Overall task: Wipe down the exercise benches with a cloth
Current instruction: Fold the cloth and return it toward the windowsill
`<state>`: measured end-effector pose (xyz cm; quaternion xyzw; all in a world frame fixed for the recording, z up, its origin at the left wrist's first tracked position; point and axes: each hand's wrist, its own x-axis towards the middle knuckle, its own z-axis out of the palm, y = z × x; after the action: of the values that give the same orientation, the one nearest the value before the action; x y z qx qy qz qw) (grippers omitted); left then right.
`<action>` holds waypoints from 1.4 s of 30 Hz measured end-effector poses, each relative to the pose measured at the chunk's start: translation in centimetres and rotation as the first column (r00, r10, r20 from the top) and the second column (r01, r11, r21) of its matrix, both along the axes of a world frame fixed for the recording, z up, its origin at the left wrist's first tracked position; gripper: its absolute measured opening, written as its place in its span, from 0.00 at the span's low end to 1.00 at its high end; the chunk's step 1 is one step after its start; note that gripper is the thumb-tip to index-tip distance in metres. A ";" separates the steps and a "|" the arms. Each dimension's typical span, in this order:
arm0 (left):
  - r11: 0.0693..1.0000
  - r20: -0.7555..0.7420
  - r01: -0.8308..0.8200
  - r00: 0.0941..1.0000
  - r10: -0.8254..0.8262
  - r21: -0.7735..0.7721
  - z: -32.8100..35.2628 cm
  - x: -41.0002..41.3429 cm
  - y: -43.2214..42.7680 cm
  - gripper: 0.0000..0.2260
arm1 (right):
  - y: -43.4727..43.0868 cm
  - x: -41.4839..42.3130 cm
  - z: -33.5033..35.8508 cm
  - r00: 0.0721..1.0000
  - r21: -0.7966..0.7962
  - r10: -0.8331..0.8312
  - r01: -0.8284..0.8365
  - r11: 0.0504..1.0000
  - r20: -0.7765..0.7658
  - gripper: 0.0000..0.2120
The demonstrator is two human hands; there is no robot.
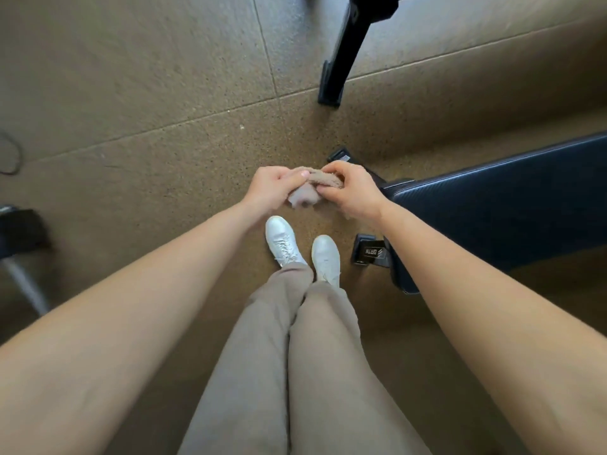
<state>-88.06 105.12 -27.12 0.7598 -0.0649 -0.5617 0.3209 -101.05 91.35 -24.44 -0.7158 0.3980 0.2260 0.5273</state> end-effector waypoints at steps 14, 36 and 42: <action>0.980 -0.063 -0.144 0.989 0.136 -0.141 20.7 20.6 -11.5 0.20 | -6.1 20.4 17.6 0.944 0.144 -0.187 0.152 0.978 0.271 0.18; 0.966 0.088 -0.035 0.994 0.059 -0.256 36.8 55.9 -30.4 0.09 | -31.6 51.1 32.6 0.878 0.070 -0.385 0.382 0.922 0.283 0.16; 0.940 0.098 0.036 0.995 -0.003 -0.339 40.2 68.2 -36.4 0.06 | -35.5 61.0 37.2 0.676 0.276 -0.699 0.644 0.714 0.234 0.23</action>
<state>-19.90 68.77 13.10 0.7184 -0.1839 -0.5078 0.4384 -40.01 55.82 12.79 -0.4974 0.5213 -0.0707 0.6898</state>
